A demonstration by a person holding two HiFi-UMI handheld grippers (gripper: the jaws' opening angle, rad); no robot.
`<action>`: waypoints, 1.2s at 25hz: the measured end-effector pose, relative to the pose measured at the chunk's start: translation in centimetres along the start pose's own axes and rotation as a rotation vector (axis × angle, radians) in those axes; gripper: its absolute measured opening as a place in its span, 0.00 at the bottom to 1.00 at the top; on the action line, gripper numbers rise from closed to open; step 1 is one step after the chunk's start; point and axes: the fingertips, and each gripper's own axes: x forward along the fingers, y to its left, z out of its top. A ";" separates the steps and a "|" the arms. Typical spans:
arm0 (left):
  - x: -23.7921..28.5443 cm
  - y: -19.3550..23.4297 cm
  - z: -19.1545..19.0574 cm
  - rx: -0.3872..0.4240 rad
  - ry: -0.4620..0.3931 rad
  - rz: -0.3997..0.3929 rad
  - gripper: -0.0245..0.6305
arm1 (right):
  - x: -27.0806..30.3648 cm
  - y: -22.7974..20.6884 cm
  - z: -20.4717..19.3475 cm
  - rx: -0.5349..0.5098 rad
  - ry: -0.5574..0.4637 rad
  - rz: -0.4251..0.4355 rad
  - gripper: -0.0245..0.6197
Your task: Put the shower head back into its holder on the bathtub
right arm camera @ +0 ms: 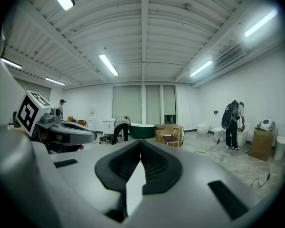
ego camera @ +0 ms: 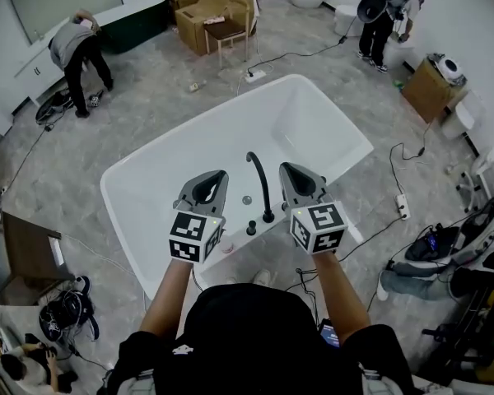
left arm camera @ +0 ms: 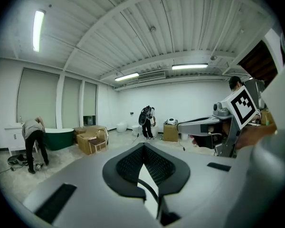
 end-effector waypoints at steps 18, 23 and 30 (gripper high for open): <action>-0.4 -0.2 5.7 0.068 -0.128 0.032 0.06 | -0.7 -0.7 4.8 -0.027 -0.140 0.001 0.07; -0.4 -0.4 5.8 0.063 -0.138 0.028 0.06 | -0.8 -0.6 4.8 -0.031 -0.144 -0.001 0.07; -0.3 -1.1 5.7 0.058 -0.139 0.021 0.06 | -1.4 -1.0 4.7 -0.030 -0.148 -0.012 0.07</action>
